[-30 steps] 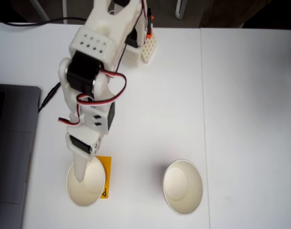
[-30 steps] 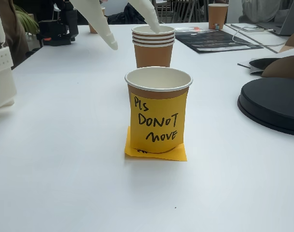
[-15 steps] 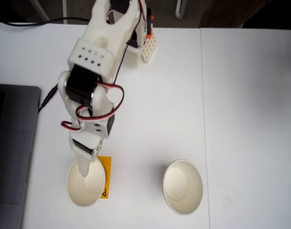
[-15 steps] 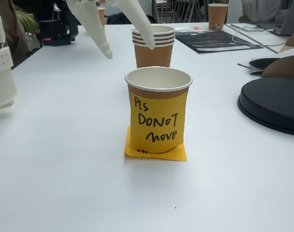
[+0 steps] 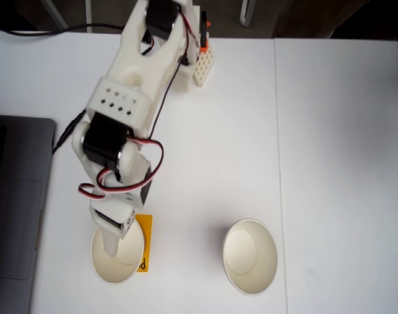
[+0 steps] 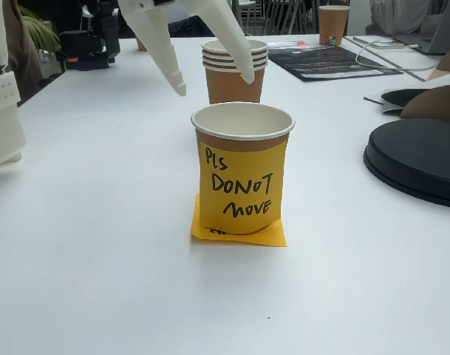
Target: Pickup cup and make a pile of cup.
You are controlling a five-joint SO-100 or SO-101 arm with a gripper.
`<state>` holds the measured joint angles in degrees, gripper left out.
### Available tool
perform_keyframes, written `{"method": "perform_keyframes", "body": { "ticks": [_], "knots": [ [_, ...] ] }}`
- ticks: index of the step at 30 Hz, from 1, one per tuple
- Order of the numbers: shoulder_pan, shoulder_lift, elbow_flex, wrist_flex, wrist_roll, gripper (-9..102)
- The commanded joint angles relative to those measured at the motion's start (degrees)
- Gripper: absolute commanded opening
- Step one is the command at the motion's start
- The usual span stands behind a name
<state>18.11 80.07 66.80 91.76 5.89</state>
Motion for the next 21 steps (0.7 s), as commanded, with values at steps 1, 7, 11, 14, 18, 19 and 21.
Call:
{"method": "perform_keyframes", "body": {
  "ticks": [1,7,11,14,18,19,21],
  "knots": [
    [0.79,0.18,-4.57,0.35,0.35,31],
    [1.67,-1.85,-4.57,0.35,0.35,31],
    [2.99,-4.22,-4.48,-0.09,0.35,30],
    [3.60,-5.62,-4.48,-0.26,0.35,30],
    [3.34,-6.42,-4.57,-0.26,0.35,30],
    [3.16,-6.59,-4.57,-0.18,0.35,30],
    [2.99,-6.94,-4.57,-0.18,0.35,30]
  ]
}}
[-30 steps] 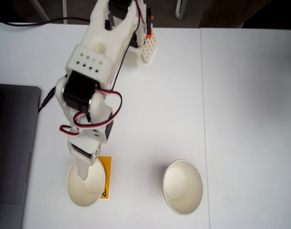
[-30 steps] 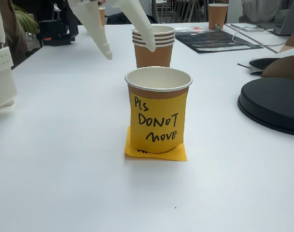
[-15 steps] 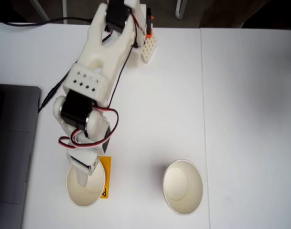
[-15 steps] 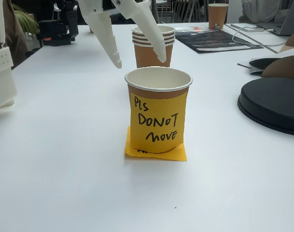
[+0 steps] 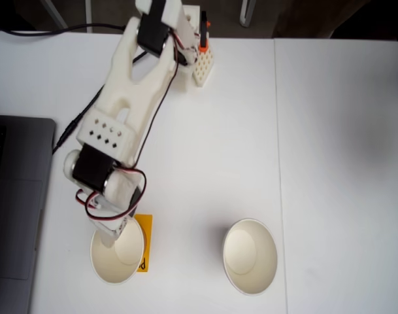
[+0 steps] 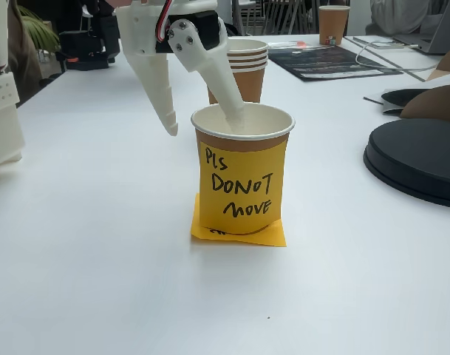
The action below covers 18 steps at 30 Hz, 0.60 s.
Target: Pickup cup and make a pile of cup.
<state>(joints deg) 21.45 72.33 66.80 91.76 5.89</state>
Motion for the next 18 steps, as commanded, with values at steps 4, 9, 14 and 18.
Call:
{"method": "perform_keyframes", "body": {
  "ticks": [4,9,14,18],
  "knots": [
    [-0.44,-0.18,-4.66,-0.18,0.35,30],
    [-2.37,-1.14,-5.45,0.18,0.35,30],
    [-3.78,-1.32,-5.54,0.26,0.35,30],
    [-3.96,-1.41,-5.54,0.26,0.35,30]
  ]
}}
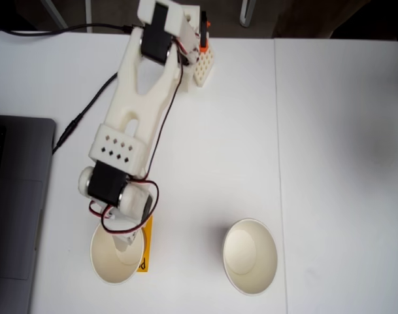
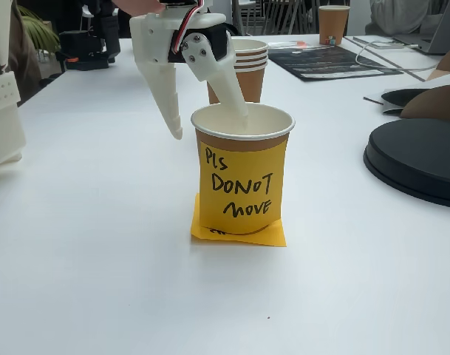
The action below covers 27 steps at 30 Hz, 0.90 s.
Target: Pickup cup and make a pile of cup.
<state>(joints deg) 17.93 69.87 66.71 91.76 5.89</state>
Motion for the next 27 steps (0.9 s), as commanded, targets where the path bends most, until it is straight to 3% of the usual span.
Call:
{"method": "perform_keyframes", "body": {
  "ticks": [1,27],
  "knots": [
    [-0.44,0.79,-5.45,0.18,0.35,30],
    [0.44,-10.20,-13.54,-0.26,0.35,30]
  ]
}}
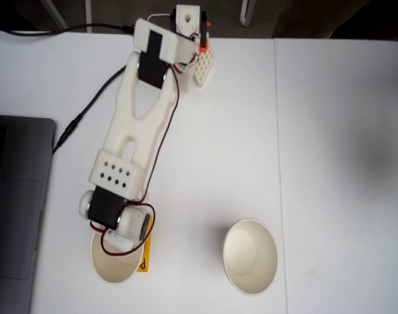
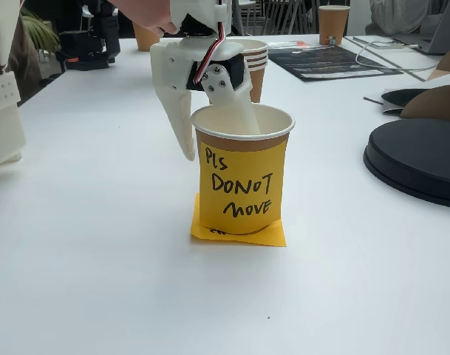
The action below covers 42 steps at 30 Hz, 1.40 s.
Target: Pickup cup and make a pile of cup.
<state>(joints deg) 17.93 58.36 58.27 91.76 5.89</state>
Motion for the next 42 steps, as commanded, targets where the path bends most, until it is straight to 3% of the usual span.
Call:
{"method": "perform_keyframes", "body": {
  "ticks": [1,15,31,42],
  "knots": [
    [0.44,1.32,-5.10,-0.26,0.35,30],
    [0.44,1.23,-5.10,0.26,0.35,29],
    [0.53,1.23,-5.10,0.26,0.35,-6],
    [0.53,1.85,-5.10,0.18,0.35,-7]
  ]
}}
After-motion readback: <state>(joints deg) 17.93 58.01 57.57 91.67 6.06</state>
